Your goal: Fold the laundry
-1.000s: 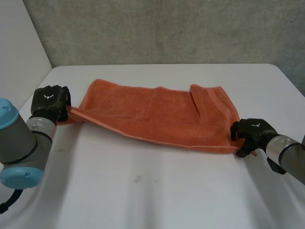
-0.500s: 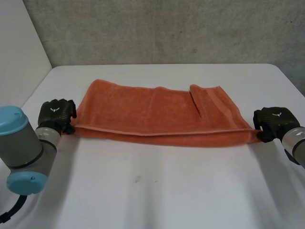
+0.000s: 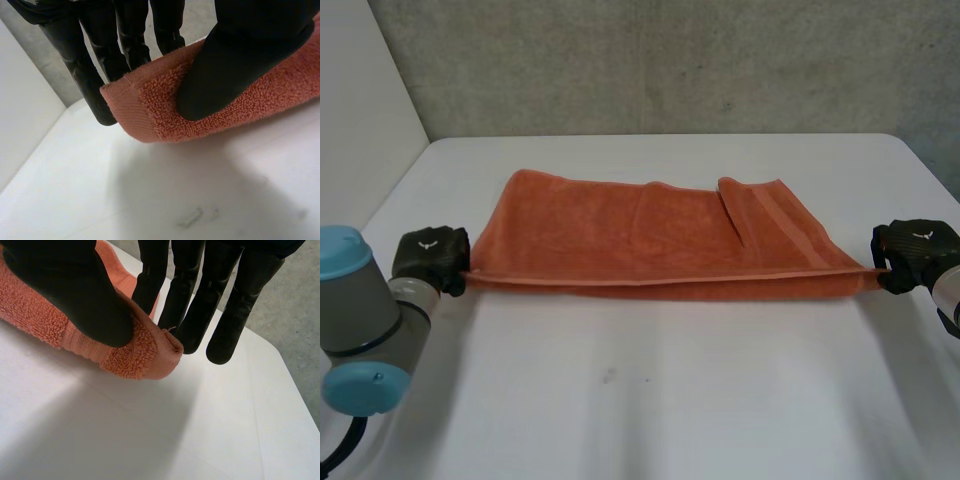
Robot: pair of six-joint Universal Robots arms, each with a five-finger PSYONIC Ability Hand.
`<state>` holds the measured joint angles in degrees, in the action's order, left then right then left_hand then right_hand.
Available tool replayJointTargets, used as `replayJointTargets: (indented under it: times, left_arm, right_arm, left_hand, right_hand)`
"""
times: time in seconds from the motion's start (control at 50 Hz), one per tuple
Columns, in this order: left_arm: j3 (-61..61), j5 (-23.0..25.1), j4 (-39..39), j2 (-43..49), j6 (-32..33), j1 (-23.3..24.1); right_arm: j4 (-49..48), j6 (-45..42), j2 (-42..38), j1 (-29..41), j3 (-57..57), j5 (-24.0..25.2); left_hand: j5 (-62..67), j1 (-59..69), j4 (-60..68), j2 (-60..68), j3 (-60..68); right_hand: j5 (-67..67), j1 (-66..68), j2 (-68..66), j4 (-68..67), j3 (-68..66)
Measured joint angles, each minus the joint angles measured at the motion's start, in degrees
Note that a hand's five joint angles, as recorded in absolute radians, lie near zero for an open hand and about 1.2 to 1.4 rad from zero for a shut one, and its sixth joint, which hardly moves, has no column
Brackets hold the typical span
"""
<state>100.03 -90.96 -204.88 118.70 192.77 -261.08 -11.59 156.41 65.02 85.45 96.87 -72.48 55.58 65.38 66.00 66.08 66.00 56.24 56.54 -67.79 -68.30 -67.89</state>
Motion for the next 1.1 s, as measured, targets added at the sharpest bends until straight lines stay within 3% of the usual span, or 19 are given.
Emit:
replayJointTargets:
  times: [0.2, 0.4, 0.52, 0.6, 0.86, 0.98, 1.1]
  left_arm:
    - [6.08, -0.32, 5.45, -13.12, 0.16, -0.97]
    - [9.85, 0.04, 23.67, -31.92, 4.4, -3.2]
    - [9.46, 0.25, 29.75, -37.17, 7.96, -3.2]
    - [9.37, 0.23, 29.9, -35.04, 9.14, -3.08]
    - [2.64, -0.23, 24.06, -12.67, 10.82, -2.81]
    - [-11.64, -0.12, 15.88, -4.78, 11.49, -0.64]
    - [-25.38, -0.15, 7.22, -4.69, 11.29, 1.8]
  right_arm:
    - [9.52, -6.95, 7.28, -0.21, 0.57, 1.5]
    - [35.92, -29.65, 22.12, -3.86, -0.7, 1.83]
    - [44.41, -35.99, 26.81, -4.23, -1.25, 1.94]
    - [44.22, -36.16, 26.5, -4.0, -0.77, 1.93]
    - [28.59, -33.22, 7.62, 1.89, -2.69, -5.18]
    - [18.31, -26.97, -0.4, 7.95, -16.97, -10.98]
    - [9.49, -19.31, 0.31, 11.04, -32.02, -14.46]
  left_hand:
    - [3.06, 2.21, 3.48, 3.5, 3.43]
    - [3.06, 2.55, 3.7, 3.7, 3.66]
    - [3.37, 2.6, 3.7, 3.71, 3.67]
    - [3.37, 2.6, 3.7, 3.71, 3.68]
    - [3.39, 2.94, 3.71, 3.72, 3.68]
    - [3.39, 3.18, 3.72, 3.72, 3.68]
    - [3.4, 3.44, 3.72, 3.72, 3.69]
  right_hand:
    - [0.02, 0.0, 0.0, -0.02, 0.0]
    - [0.04, 0.0, 0.0, -0.03, -0.01]
    - [0.13, 0.0, 0.0, -0.03, -0.03]
    - [0.26, 0.0, 0.0, -0.03, -0.03]
    - [0.37, 0.0, 0.0, -0.03, -0.03]
    - [0.37, 0.0, 0.0, -0.04, -0.03]
    - [0.37, 0.0, 0.0, -0.03, -0.11]
